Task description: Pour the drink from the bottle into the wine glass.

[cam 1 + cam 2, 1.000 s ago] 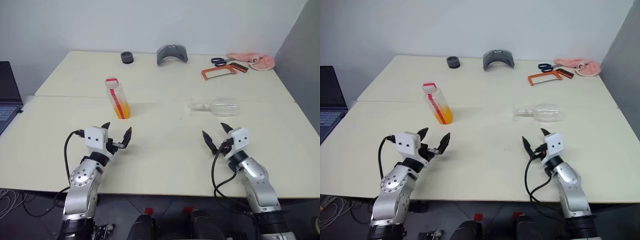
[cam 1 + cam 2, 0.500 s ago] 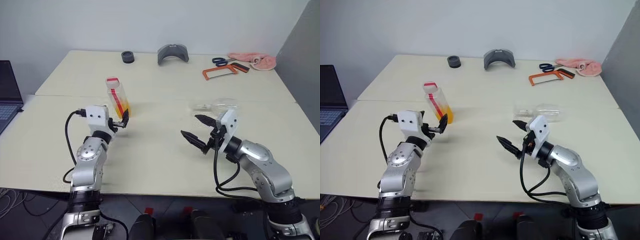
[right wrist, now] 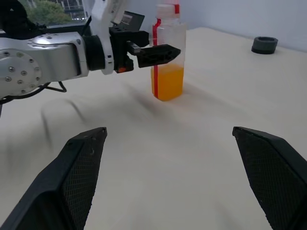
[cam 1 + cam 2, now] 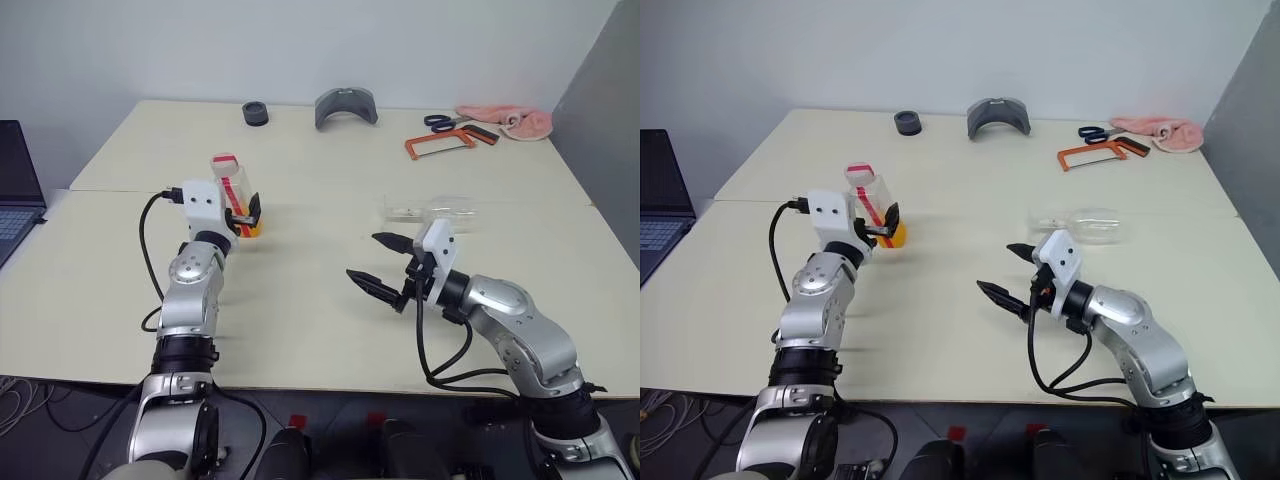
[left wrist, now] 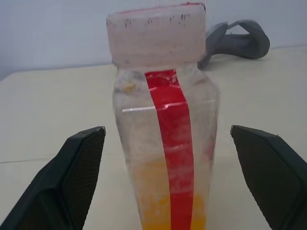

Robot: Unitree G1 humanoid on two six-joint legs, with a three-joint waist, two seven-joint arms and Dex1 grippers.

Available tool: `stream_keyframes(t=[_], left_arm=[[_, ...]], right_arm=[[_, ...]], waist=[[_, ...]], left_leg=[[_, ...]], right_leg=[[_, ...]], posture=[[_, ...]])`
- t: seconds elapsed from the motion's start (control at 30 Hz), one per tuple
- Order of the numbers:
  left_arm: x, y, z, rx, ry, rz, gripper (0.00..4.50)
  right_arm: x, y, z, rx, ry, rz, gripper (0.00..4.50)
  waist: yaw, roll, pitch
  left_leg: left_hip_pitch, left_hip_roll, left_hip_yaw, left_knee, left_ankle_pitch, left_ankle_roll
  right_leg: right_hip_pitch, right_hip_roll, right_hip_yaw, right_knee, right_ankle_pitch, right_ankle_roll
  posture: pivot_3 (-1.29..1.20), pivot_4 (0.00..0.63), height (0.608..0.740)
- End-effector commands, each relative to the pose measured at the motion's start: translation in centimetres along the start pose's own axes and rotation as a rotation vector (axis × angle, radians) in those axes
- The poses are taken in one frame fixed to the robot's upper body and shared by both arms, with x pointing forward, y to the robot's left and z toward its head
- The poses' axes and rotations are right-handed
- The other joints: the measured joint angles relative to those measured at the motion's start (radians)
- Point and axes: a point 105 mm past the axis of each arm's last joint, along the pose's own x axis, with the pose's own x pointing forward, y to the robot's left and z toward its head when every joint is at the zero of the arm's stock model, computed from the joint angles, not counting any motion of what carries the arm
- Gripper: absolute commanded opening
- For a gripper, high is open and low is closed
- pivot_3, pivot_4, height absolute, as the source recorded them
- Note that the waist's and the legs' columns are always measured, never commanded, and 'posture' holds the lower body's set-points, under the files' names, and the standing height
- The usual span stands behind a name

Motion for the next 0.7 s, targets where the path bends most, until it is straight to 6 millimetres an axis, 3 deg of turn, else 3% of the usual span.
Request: stream_keyframes(t=[0.03, 0.7], left_arm=[[0.7, 0.1, 1.5, 0.032, -0.053, 0.008, 4.49], [2.5, -0.1, 2.4, 0.02, -0.036, 0.06, 4.49]], right_arm=[[0.3, 0.5, 1.6, -0.04, -0.049, 0.035, 4.5], [0.9, 0.5, 2.1, -0.045, -0.074, 0.032, 4.5]], waist=[[0.0, 0.0, 0.0], [-0.001, 0.0, 0.0]], left_leg=[[0.0, 0.0, 0.0, 0.0, 0.0, 0.0], [-0.001, 0.0, -0.002, 0.0, 0.0, 0.0]], right_leg=[[0.0, 0.0, 0.0, 0.0, 0.0, 0.0], [-0.001, -0.001, 0.0, 0.0, 0.0, 0.0]], posture=[[0.0, 0.15, 0.74], [0.0, 0.15, 0.74]])
